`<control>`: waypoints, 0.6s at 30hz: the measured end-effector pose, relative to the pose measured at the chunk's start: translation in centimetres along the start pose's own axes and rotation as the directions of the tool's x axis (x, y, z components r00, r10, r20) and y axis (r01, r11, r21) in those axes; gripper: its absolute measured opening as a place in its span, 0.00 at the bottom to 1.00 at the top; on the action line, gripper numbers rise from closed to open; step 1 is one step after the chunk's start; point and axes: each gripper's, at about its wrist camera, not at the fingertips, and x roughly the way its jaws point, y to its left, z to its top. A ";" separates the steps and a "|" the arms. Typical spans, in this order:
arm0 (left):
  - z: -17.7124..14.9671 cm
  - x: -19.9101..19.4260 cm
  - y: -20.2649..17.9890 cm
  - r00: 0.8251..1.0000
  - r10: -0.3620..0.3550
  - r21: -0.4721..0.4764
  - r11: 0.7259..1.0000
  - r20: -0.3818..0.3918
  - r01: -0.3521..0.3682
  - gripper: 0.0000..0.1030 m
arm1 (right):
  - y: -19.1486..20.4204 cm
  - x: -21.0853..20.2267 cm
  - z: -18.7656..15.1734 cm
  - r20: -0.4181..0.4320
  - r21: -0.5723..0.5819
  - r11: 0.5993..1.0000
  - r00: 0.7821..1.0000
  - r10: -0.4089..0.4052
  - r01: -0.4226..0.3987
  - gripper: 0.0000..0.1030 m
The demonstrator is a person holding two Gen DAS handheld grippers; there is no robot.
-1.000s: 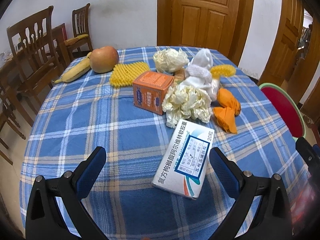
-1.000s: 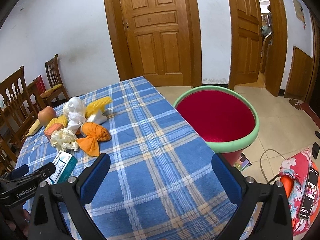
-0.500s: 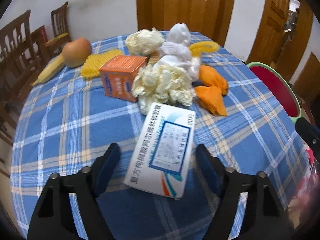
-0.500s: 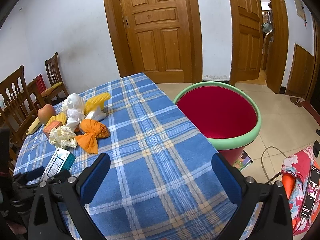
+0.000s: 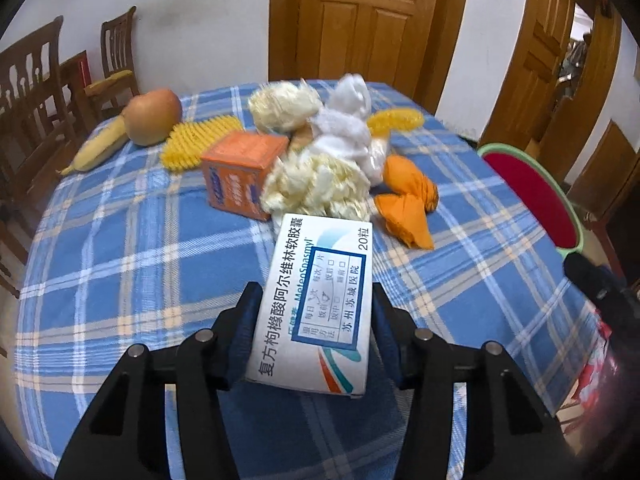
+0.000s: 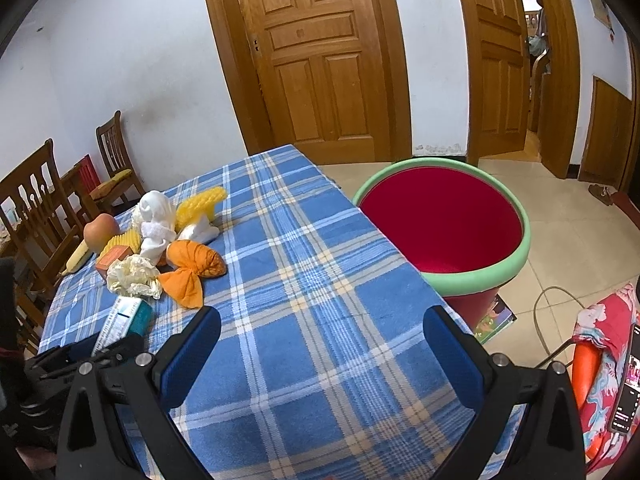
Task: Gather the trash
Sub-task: 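Grasp the white medicine box with the left gripper, then lift the white box with the left gripper while the right gripper grasps the orange cloth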
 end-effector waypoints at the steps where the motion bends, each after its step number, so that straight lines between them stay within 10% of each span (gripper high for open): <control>1: 0.2 -0.4 0.3 1.000 0.000 -0.011 1.000 0.012 0.001 0.52 | 0.1 0.0 0.0 -0.001 -0.002 1.000 1.000 0.001 -0.001 1.00; 18: 3.6 -2.6 6.1 0.990 0.063 -0.141 0.989 0.127 -0.045 0.52 | 2.3 1.3 0.2 -0.073 -0.028 0.997 0.994 0.076 -0.078 1.00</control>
